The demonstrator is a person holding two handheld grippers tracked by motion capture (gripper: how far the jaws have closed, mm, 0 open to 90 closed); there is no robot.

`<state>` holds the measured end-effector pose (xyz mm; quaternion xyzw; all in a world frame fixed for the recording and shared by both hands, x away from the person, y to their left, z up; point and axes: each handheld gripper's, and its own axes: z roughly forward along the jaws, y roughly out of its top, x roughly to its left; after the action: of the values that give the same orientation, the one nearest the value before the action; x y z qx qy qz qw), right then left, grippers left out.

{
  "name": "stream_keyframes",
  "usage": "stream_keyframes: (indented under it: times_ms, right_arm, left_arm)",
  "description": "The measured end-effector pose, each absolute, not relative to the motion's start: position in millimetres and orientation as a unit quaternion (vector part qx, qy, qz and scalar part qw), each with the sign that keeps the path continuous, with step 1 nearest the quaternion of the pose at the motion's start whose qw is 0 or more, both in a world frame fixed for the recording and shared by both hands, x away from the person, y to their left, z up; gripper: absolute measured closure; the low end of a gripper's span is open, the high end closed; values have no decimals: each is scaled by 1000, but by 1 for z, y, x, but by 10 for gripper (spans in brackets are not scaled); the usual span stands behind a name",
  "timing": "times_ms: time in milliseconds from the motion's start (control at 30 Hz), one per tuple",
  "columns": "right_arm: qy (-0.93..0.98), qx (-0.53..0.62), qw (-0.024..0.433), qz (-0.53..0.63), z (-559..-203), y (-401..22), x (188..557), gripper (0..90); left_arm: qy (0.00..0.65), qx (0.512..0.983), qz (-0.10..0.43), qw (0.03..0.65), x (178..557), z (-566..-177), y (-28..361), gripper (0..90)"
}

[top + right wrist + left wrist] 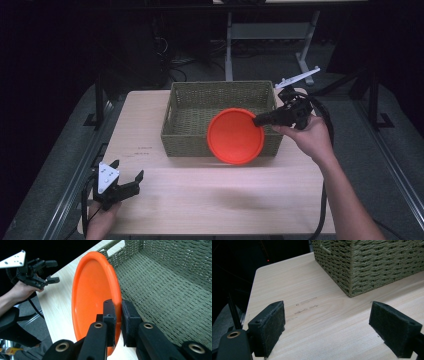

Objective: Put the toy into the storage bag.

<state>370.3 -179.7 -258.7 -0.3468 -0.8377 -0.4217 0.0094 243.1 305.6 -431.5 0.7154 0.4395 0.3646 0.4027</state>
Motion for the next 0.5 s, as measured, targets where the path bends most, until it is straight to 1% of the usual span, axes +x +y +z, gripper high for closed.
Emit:
stream_keyframes:
  times_ms: [333,500]
  right_arm:
    - [-831,-361,5,-423,-250,-176,392,826]
    - [-829,-365,2,-423,-244,-174,401,826]
  left_arm:
    - [441,711,365,407,244,-431,305,127]
    - [438,717,365,402,245,-431,306,127]
